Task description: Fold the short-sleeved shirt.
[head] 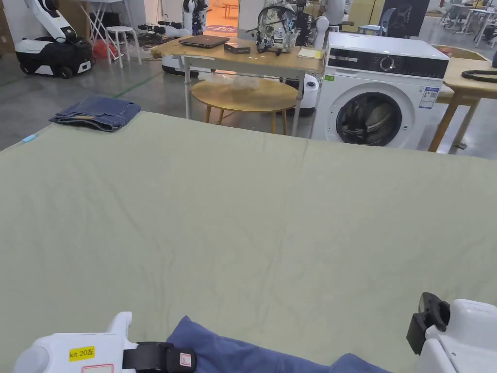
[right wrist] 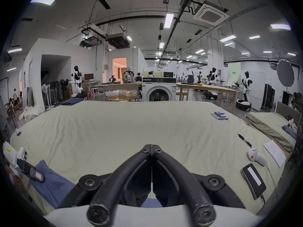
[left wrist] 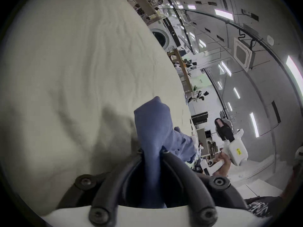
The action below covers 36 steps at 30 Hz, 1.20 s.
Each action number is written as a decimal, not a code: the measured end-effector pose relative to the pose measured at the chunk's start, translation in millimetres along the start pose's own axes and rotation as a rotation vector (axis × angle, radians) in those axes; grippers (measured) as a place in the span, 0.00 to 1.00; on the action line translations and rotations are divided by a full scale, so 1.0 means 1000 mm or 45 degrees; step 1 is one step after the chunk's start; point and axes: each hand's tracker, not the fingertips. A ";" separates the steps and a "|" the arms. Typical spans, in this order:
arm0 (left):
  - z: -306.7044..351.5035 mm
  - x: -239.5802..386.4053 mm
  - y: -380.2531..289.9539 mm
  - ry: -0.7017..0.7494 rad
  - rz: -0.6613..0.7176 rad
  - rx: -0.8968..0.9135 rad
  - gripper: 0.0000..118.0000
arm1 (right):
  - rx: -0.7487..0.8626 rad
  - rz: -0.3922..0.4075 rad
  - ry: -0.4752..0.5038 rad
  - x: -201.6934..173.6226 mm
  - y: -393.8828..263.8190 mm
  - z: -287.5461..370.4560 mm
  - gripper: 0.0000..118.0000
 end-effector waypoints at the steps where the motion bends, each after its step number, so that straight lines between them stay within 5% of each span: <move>1: 0.007 0.007 0.002 0.016 -0.024 0.018 0.03 | 0.002 0.003 0.000 0.000 0.001 -0.001 0.00; 16: 0.113 0.102 0.049 0.486 -0.245 0.167 0.03 | 0.026 0.009 0.075 -0.010 0.011 -0.007 0.00; 36: -0.105 0.212 -0.017 0.720 -0.617 -0.271 0.03 | 0.014 -0.030 0.019 0.014 0.004 0.002 0.00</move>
